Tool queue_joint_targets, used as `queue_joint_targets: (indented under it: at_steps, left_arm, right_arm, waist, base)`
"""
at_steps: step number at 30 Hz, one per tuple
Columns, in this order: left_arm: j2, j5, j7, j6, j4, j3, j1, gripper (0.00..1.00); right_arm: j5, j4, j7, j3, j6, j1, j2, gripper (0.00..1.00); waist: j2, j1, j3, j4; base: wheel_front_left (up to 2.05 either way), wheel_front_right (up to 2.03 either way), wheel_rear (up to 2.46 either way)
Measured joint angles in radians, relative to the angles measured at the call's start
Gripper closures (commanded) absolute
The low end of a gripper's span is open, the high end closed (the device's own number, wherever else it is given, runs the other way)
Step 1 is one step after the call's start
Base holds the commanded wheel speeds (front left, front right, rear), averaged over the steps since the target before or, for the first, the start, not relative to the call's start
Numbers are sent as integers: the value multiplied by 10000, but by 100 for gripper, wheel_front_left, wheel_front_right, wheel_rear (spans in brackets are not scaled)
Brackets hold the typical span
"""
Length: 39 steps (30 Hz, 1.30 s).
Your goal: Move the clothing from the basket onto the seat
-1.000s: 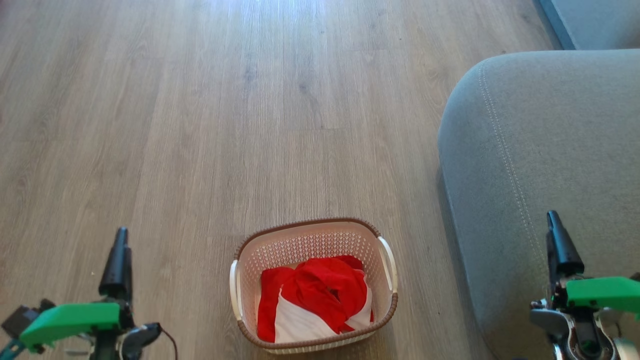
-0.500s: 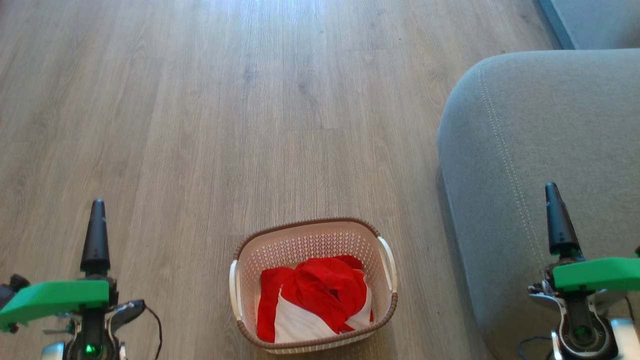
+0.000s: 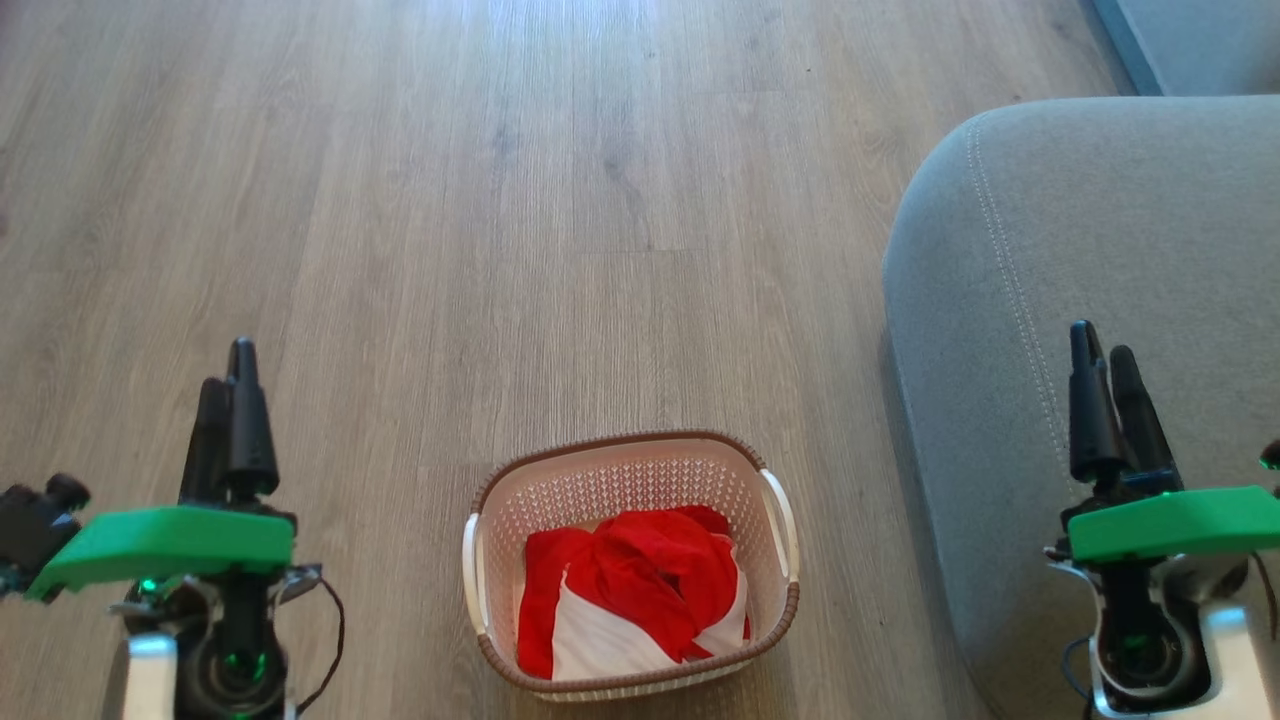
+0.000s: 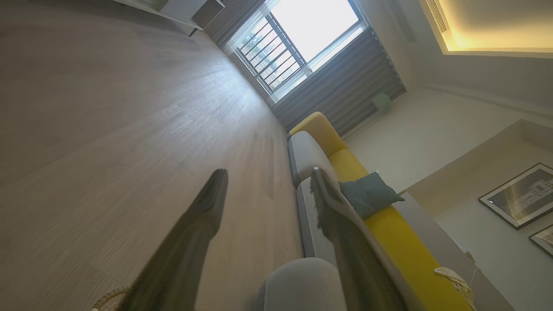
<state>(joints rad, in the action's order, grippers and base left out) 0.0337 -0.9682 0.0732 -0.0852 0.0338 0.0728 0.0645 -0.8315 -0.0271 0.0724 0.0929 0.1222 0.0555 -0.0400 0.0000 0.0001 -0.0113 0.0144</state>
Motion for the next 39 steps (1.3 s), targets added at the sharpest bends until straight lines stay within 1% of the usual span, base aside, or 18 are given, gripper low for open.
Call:
queue_joint_targets:
  at_steps: [4, 5, 12, 15, 19, 23, 27, 31, 35, 39]
  left_arm:
    - [4, 890, 146, -378, 320, -428, 21, 0]
    - [4, 890, 146, -378, 320, -428, 21, 0]
    - [13, 2520, 343, -976, 729, -1168, 75, 0]
    - [19, 3248, 437, -1162, 899, -1482, 231, 0]
    - [33, 4080, 518, -1501, 924, -1985, 273, 0]
    - [211, 4790, 617, -1866, 840, -2541, 276, 0]
    - [537, 5382, 784, -2299, 598, -3179, 347, 0]
    - [709, 5731, 884, -2711, 337, -3730, 388, 0]
    - [859, 6015, 970, -2790, -188, -4242, 382, 0]
    - [897, 6403, 1060, -2801, -539, -4408, 369, 0]
  right_arm:
    - [775, 184, 90, -180, 0, 10, 0, 0]
    - [775, 184, 90, -180, 0, 10, 0, 0]
    - [1818, 514, 282, -336, 0, 70, 0, 0]
    - [2194, 644, 431, -353, 0, 205, 0, 0]
    - [2727, 692, 523, -422, 2, 212, -2, 0]
    - [3235, 692, 617, -472, 2, 211, -2, 0]
    - [3751, 660, 731, -596, 2, 211, -2, 0]
    - [4077, 263, 865, -646, 2, 188, -2, 0]
    - [4172, -345, 972, -740, 2, 149, -2, 0]
    - [4573, -746, 1081, -1007, 4, 151, -2, 0]
  waist:
    - [0, 0, -19, 6]
    - [0, 0, -19, 6]
    - [0, 0, -71, 0]
    - [0, 0, -94, -9]
    - [0, 0, -118, -21]
    - [0, 0, -144, -38]
    - [0, 0, -192, -49]
    - [0, 0, -184, -50]
    - [0, 0, -134, -31]
    - [0, 0, -119, -26]
  base:
    - [0, 0, 0]
    - [0, 0, 0]
    - [0, 0, 0]
    - [0, 0, 0]
    - [0, 0, 0]
    - [0, 0, 0]
    - [0, 0, 0]
    - [0, 0, 0]
    - [0, 0, 0]
    - [0, 0, 0]
